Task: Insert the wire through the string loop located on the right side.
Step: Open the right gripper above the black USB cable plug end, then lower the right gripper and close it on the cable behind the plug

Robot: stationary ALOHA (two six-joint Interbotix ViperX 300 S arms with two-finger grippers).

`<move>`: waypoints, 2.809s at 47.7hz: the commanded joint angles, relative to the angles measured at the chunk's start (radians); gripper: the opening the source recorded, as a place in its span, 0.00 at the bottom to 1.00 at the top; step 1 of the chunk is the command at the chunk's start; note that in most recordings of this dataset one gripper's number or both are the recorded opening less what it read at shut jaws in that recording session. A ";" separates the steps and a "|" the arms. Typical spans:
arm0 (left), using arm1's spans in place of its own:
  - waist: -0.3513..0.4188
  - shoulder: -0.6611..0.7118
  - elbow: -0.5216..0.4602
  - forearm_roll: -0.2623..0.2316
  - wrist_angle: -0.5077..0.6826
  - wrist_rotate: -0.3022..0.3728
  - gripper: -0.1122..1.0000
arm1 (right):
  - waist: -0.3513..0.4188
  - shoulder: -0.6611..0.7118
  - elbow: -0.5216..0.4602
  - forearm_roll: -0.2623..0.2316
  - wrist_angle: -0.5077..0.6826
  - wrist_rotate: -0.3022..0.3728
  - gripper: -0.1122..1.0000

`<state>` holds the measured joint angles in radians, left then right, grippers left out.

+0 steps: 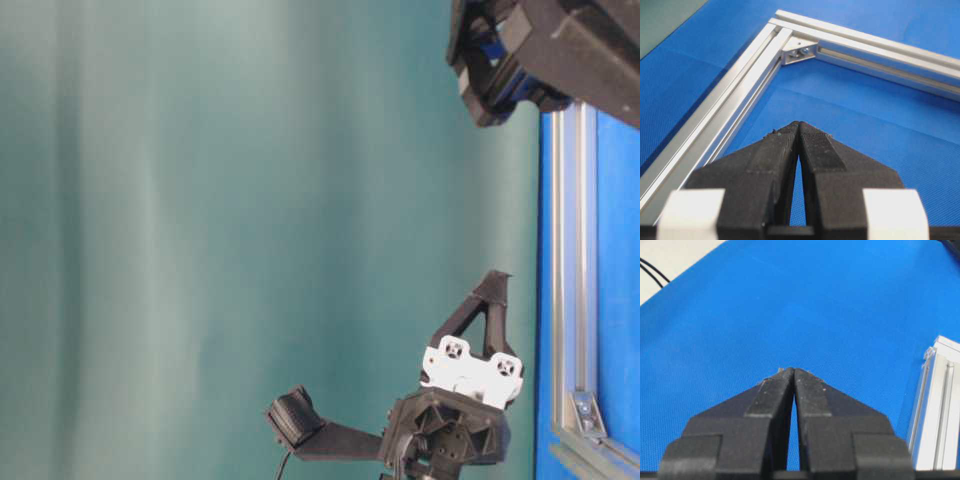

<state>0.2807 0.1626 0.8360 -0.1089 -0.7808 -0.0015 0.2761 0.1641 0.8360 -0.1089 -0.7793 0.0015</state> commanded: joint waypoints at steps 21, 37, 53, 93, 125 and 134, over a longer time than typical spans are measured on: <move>-0.008 -0.049 -0.014 0.026 0.026 0.003 0.10 | 0.012 -0.048 -0.008 0.002 0.009 0.014 0.07; -0.008 -0.049 -0.015 0.026 0.026 0.003 0.10 | 0.014 -0.046 -0.008 0.002 0.038 0.055 0.73; -0.008 -0.049 -0.018 0.026 0.026 0.003 0.10 | 0.014 -0.040 -0.008 0.012 0.044 0.058 0.88; -0.008 -0.049 -0.012 0.026 0.029 0.002 0.10 | 0.032 0.204 -0.097 0.112 0.044 0.097 0.87; -0.008 -0.051 -0.012 0.026 0.032 0.002 0.10 | 0.032 0.204 -0.100 0.107 0.043 0.087 0.08; -0.008 -0.049 -0.012 0.026 0.032 0.002 0.10 | 0.032 0.204 -0.100 0.106 0.044 0.087 0.07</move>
<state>0.2746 0.1427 0.8360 -0.0859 -0.7440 0.0000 0.3053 0.3850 0.7501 -0.0015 -0.7302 0.0890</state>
